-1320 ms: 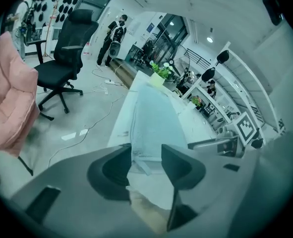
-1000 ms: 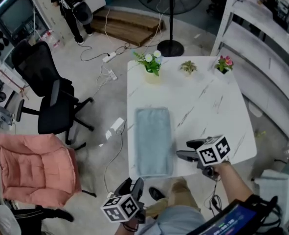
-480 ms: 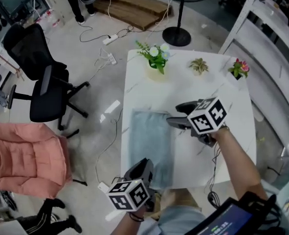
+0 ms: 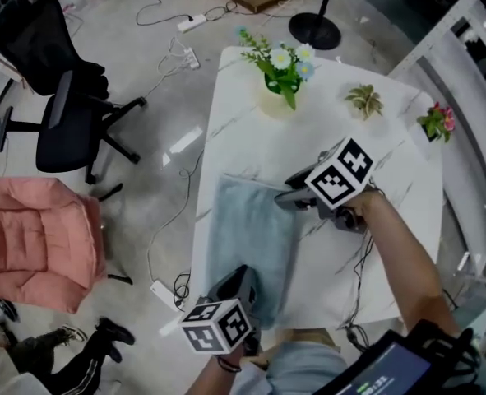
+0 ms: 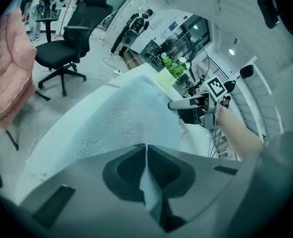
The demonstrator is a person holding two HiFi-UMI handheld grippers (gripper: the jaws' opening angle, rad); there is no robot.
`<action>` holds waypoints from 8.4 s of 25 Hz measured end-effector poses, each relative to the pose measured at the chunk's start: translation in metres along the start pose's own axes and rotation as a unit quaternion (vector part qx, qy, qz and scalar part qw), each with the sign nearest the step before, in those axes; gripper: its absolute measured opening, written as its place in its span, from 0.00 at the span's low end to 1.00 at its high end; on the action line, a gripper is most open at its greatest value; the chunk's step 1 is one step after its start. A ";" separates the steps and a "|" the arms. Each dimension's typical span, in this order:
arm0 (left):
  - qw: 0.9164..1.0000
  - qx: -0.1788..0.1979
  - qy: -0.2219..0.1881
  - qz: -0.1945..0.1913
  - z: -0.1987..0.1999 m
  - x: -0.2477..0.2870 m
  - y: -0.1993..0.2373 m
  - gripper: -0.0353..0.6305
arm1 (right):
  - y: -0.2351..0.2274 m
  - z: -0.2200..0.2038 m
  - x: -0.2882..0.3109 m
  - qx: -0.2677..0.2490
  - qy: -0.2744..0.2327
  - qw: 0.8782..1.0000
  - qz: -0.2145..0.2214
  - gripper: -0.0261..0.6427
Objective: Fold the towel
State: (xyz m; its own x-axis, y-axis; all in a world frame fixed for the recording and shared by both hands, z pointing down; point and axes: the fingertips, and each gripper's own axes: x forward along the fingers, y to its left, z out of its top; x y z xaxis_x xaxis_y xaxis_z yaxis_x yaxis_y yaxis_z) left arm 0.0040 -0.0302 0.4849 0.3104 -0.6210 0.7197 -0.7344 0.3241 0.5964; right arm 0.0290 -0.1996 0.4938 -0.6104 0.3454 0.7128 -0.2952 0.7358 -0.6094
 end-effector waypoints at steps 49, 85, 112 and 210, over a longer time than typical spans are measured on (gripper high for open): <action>0.986 -0.085 -0.141 -0.031 -0.105 -0.132 0.040 0.07 | 0.267 -0.133 0.038 -0.535 -0.052 0.842 -0.042 0.13; 0.974 -0.124 -0.183 -0.050 -0.088 -0.111 0.084 0.07 | 0.251 -0.100 0.085 -0.372 0.020 0.926 -0.058 0.28; 0.975 -0.106 -0.191 -0.044 -0.067 -0.111 0.085 0.07 | 0.250 -0.099 0.095 -0.398 0.036 0.913 -0.078 0.08; 0.850 0.245 -0.465 0.034 0.063 -0.363 -0.101 0.07 | 0.359 -0.059 -0.187 -0.281 -0.461 0.802 -0.254 0.11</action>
State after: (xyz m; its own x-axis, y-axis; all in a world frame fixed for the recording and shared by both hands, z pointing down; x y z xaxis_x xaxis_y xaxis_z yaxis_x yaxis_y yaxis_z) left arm -0.0723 0.1178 0.1413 -0.1873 -0.9821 0.0190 -0.9654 0.1876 0.1810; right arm 0.0803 0.0342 0.1621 -0.8770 -0.4697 0.1015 -0.4586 0.8811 0.1153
